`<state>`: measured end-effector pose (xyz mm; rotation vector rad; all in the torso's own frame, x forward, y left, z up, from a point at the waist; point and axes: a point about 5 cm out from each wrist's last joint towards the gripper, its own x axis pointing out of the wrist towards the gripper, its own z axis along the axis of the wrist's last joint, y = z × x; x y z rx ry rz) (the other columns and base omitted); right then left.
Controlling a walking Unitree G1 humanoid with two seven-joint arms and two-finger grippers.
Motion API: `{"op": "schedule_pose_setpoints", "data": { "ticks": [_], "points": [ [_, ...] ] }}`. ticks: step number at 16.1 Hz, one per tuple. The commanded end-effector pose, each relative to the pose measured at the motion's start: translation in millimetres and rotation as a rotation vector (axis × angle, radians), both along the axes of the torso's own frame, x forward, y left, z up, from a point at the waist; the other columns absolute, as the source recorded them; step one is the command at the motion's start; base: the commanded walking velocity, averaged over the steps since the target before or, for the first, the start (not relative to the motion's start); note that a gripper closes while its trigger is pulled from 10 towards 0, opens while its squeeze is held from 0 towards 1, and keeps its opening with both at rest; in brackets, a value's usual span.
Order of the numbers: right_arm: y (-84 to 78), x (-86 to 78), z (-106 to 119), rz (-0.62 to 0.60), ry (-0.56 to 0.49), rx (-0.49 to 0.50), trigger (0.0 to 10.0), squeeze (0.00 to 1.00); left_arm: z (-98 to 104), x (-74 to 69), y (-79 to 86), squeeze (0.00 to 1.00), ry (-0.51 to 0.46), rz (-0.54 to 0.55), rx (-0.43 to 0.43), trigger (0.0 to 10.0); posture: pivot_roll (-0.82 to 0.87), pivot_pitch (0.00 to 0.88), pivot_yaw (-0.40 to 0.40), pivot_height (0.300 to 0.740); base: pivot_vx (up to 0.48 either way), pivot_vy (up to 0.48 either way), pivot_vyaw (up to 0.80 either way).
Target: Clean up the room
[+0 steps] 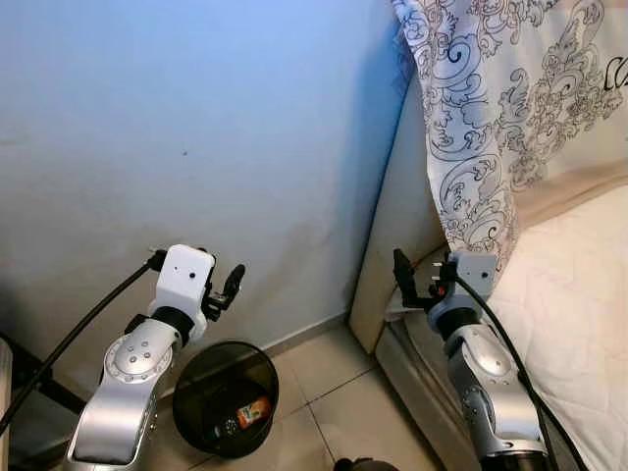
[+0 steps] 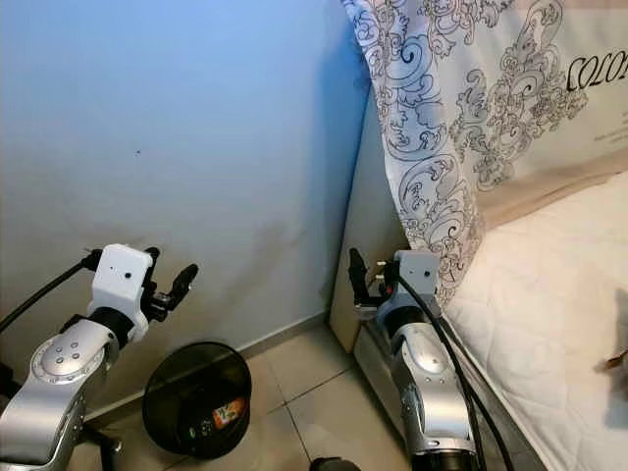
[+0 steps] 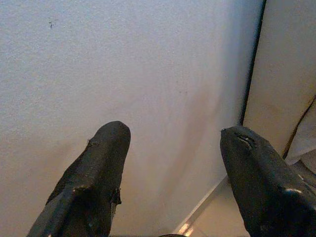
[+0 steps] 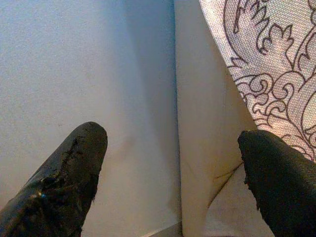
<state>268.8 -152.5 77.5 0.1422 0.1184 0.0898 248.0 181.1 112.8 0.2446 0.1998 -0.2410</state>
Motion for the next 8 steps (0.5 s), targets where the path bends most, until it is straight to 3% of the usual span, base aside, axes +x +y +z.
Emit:
{"op": "schedule_pose_setpoints", "data": {
  "ticks": [1,5,8],
  "points": [
    [-3.7,-1.6,0,-0.016,-0.003,-0.002,10.0,1.00,0,-0.2,2.3,0.00,-0.010,0.017,0.007,10.0,0.03,0.000,-0.022,0.740,0.000,0.000,-0.71],
    [-8.1,-3.4,1,0.023,-0.002,-0.048,10.0,1.00,-1,1.5,13.4,0.00,-0.032,0.102,0.050,10.0,0.02,0.000,-0.024,0.740,0.000,0.000,-0.70],
    [-22.7,-2.5,7,0.012,-0.003,-0.056,10.0,1.00,-2,0.3,17.5,0.00,-0.025,0.138,0.055,10.0,0.01,0.000,-0.028,0.740,0.000,0.000,-0.71]
  ]
}}
